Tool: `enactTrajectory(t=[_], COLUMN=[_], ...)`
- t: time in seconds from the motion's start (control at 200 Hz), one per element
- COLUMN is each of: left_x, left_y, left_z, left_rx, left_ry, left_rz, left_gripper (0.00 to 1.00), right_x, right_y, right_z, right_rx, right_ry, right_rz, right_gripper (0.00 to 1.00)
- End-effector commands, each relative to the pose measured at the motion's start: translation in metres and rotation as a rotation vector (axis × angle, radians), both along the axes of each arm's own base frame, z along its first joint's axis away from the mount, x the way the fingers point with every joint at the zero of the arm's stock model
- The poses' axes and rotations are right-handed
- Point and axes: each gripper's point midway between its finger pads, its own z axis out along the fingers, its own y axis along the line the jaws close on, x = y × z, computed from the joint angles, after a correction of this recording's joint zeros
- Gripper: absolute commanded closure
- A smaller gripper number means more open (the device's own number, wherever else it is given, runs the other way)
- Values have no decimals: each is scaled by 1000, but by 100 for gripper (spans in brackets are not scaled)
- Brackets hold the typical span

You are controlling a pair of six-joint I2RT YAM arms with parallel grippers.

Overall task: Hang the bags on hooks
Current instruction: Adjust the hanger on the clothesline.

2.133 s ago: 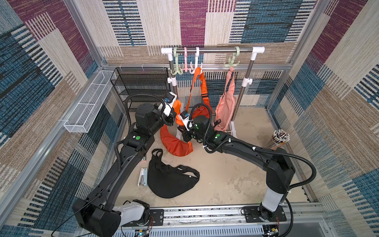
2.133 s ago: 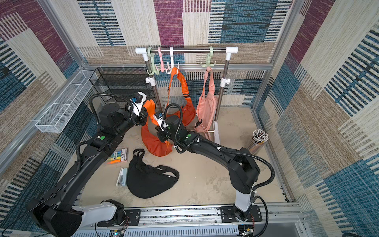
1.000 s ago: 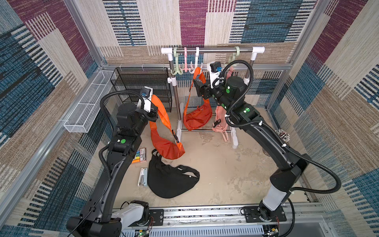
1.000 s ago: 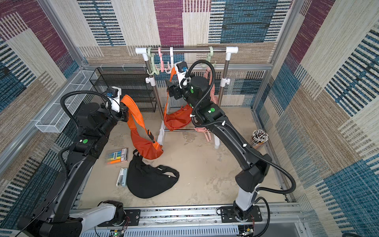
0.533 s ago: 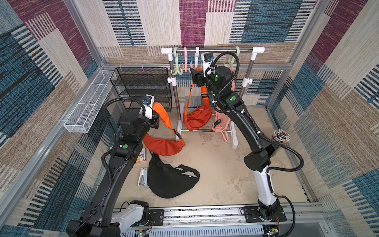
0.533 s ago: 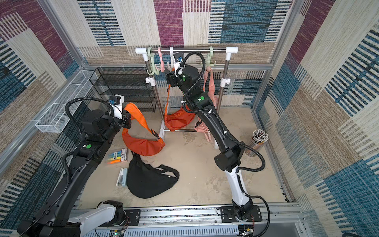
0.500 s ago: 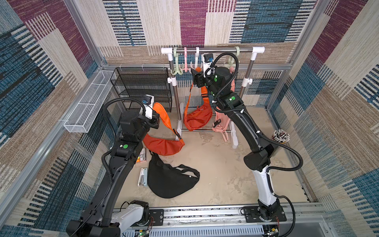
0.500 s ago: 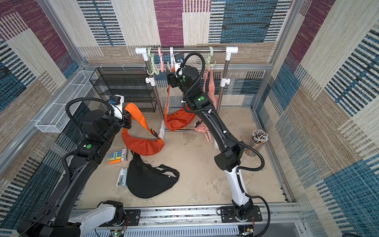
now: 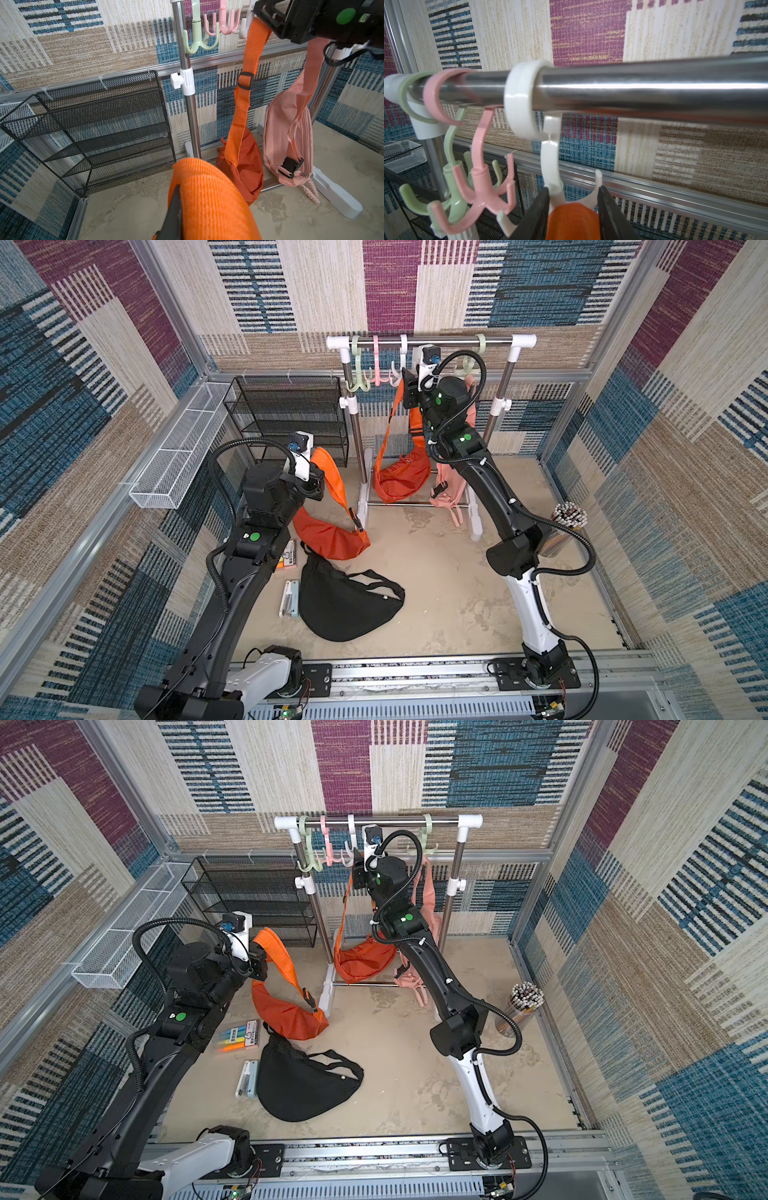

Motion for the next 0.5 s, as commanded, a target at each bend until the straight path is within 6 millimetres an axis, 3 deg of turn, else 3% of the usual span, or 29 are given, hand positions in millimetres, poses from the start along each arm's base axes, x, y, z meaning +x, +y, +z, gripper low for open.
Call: enactTrajectory(t=[0.0, 0.09, 0.346, 0.416, 0.496], left_x=[-1, -1, -2, -1, -1], left_y=[-3, -4, -6, -7, -8], left_z=[10, 11, 10, 9, 8], left_rx=[-30, -33, -43, -46, -49], left_ry=[-36, -36, -32, -29, -24], left_rz=[-18, -22, -38, -41, -45], left_gripper=[100, 100, 100, 100, 100], right_x=[0, 4, 3, -3, -12], right_y=[-14, -26, -66, -68, -66], right_z=[13, 12, 10, 14, 20], right_rx=[43, 42, 11, -1, -22], right_ry=[-34, -17, 45, 43, 35], right_rz=[-34, -71, -148, -134, -102], right_gripper=[66, 71, 73, 68, 52])
